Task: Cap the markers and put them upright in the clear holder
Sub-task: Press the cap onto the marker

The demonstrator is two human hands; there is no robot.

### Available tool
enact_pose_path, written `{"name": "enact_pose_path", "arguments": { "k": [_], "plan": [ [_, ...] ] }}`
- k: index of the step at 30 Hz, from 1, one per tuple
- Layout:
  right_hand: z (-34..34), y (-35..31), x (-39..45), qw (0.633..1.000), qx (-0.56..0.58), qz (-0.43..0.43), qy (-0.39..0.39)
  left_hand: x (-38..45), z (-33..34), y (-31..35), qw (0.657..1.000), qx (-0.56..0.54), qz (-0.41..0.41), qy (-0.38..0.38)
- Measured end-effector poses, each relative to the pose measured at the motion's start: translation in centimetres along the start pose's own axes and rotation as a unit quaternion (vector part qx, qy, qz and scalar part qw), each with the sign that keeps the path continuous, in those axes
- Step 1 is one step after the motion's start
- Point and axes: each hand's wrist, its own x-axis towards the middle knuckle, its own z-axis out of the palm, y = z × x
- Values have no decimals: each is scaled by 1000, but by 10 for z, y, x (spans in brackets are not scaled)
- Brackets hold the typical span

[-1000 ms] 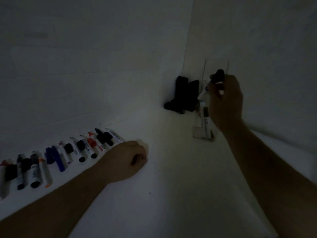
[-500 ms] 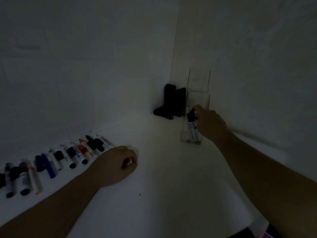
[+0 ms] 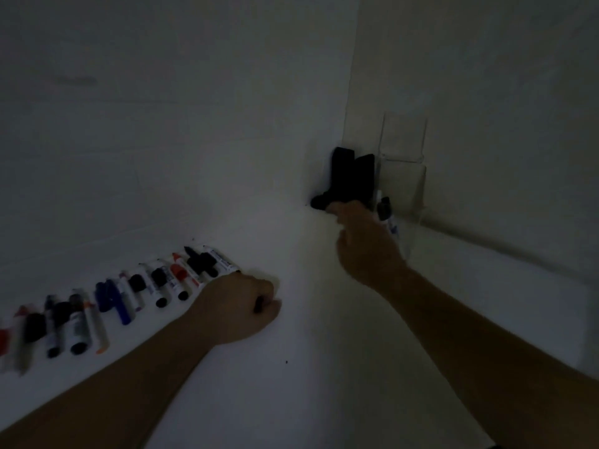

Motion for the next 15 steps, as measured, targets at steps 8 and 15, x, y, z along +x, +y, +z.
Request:
{"name": "enact_pose_path", "arguments": {
  "k": [8, 15],
  "plan": [
    [87, -84, 27, 923, 227, -53, -306, -14, -8, 0, 1000, 7, 20, 13],
    [101, -83, 31, 963, 7, -83, -258, -14, -9, -2, 999, -23, 23, 17]
  ]
}}
